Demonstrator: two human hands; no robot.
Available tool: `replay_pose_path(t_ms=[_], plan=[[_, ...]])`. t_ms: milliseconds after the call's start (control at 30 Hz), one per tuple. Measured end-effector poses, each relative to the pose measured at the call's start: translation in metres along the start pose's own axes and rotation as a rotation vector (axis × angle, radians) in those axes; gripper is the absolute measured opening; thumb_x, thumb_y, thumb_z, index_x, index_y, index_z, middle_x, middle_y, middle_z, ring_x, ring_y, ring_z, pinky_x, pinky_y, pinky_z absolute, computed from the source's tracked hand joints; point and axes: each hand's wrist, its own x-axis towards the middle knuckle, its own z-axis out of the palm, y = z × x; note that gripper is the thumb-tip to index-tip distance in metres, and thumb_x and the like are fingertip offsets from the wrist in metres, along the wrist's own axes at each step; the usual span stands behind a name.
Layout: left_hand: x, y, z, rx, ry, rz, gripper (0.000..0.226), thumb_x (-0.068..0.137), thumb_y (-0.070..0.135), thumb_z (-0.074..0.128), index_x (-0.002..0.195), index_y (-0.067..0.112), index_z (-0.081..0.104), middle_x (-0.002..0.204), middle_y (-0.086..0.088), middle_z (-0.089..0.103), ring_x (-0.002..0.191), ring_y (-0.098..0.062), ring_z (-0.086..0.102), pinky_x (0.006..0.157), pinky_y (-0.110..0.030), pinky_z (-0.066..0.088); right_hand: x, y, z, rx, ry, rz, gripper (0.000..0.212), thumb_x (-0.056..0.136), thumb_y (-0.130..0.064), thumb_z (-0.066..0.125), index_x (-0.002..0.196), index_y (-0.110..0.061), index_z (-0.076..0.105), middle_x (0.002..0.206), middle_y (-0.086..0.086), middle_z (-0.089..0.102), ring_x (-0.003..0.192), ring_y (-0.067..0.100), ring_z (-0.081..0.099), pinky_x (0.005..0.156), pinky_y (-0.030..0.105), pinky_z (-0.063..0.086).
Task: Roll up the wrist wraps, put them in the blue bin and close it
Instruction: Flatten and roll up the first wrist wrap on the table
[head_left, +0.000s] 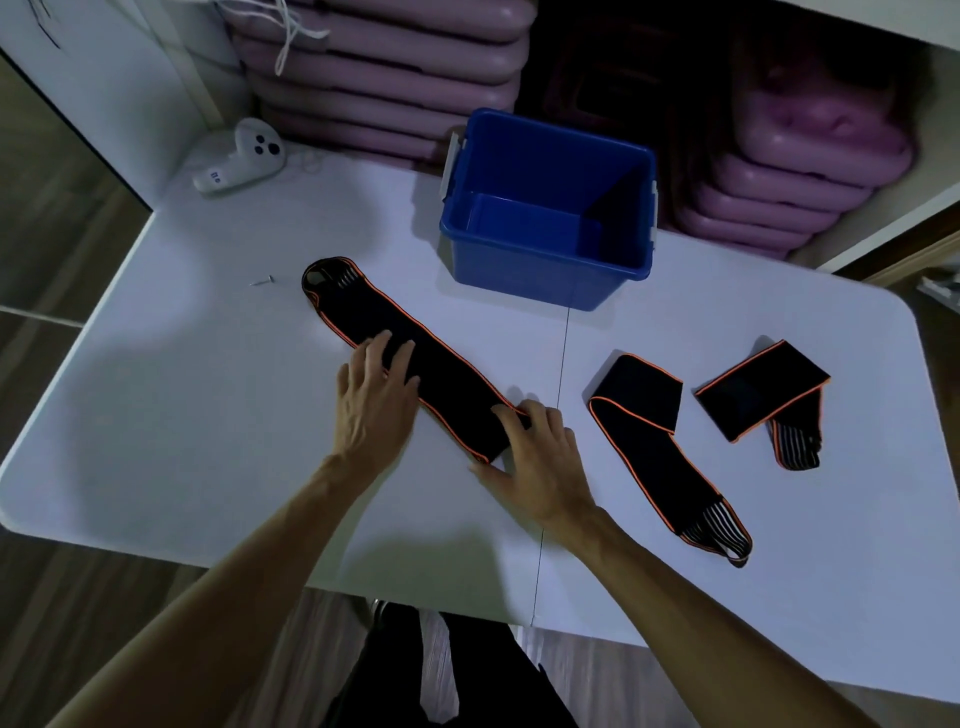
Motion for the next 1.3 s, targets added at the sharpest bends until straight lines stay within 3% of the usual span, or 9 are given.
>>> replay_pose_path(t_ms=[167,300,500,767,900,1000,1100,1200,1300], plan=[[-0.019,0.001,0.005,-0.020,-0.117,0.107,0.050,0.097,0.043,0.035,0.143,0.023,0.038,0.153,-0.013,0.033,0.141,-0.034,0.028,0.107,-0.053,0.033,-0.001,-0.007,0.002,0.146,0.066,0.044,0.067,0.073,-0.039,0.069,0.133,-0.026,0.042,0.117,0.004,0.048,0.105,0.022,0.045,0.087,0.036,0.050],[0.006,-0.010,0.001,0.002,-0.126,0.012,0.054,0.097,0.051,0.030,0.143,0.024,0.038,0.156,-0.013,0.026,0.145,-0.035,0.016,0.112,-0.060,0.017,-0.006,-0.005,-0.003,0.201,0.037,0.057,0.072,0.075,-0.047,0.069,0.137,-0.032,0.036,0.122,0.001,0.047,0.112,0.017,0.042,0.093,0.031,0.046],[0.043,-0.022,0.003,-0.001,-0.129,-0.017,0.070,0.094,0.051,0.020,0.146,0.006,0.030,0.156,-0.025,0.016,0.145,-0.041,0.012,0.115,-0.054,0.015,-0.010,-0.013,0.005,0.130,0.062,0.083,0.072,0.074,-0.045,0.070,0.137,-0.031,0.038,0.123,0.001,0.048,0.111,0.020,0.043,0.092,0.036,0.047],[0.060,-0.042,0.018,0.023,-0.093,-0.026,0.070,0.094,0.053,0.026,0.148,0.009,0.027,0.156,-0.024,0.017,0.145,-0.039,0.014,0.115,-0.053,0.016,-0.011,-0.011,0.010,0.060,0.095,0.033,0.065,0.078,-0.053,0.063,0.136,-0.032,0.043,0.128,0.005,0.047,0.112,0.024,0.045,0.092,0.037,0.046],[0.057,-0.035,0.006,0.021,-0.096,-0.020,0.071,0.095,0.054,0.026,0.148,0.008,0.025,0.157,-0.025,0.014,0.146,-0.039,0.010,0.117,-0.051,0.013,-0.011,-0.006,0.012,0.017,0.032,0.020,0.075,0.076,-0.064,0.062,0.141,-0.032,0.040,0.132,0.006,0.045,0.117,0.024,0.043,0.093,0.037,0.044],[0.033,-0.004,-0.011,-0.041,-0.014,0.076,0.056,0.097,0.044,0.038,0.141,0.009,0.039,0.151,-0.022,0.030,0.141,-0.039,0.025,0.114,-0.048,0.023,-0.012,0.000,0.007,-0.010,-0.018,-0.024,0.082,0.075,-0.071,0.059,0.145,-0.034,0.035,0.134,0.004,0.043,0.119,0.024,0.040,0.095,0.038,0.043],[-0.021,0.028,-0.020,-0.144,0.037,0.286,0.044,0.096,0.040,0.045,0.127,0.010,0.056,0.135,-0.015,0.050,0.122,-0.033,0.046,0.101,-0.040,0.037,-0.010,0.009,-0.005,-0.031,-0.112,-0.093,0.086,0.076,-0.070,0.057,0.148,-0.034,0.027,0.130,0.003,0.041,0.117,0.025,0.039,0.093,0.040,0.042],[-0.065,0.041,-0.010,-0.113,-0.072,0.381,0.058,0.094,0.053,0.046,0.131,0.009,0.054,0.136,-0.015,0.053,0.127,-0.032,0.047,0.103,-0.041,0.041,-0.003,0.023,-0.013,-0.062,-0.178,-0.224,0.080,0.083,-0.062,0.058,0.150,-0.031,0.029,0.124,0.005,0.045,0.108,0.027,0.045,0.086,0.041,0.046],[-0.082,0.043,0.006,0.001,-0.158,0.321,0.074,0.089,0.061,0.046,0.142,0.010,0.042,0.148,-0.014,0.041,0.138,-0.030,0.036,0.109,-0.039,0.035,0.009,0.037,-0.018,-0.004,-0.220,-0.326,0.067,0.090,-0.036,0.064,0.149,-0.026,0.036,0.117,0.008,0.048,0.105,0.028,0.047,0.086,0.043,0.049]])
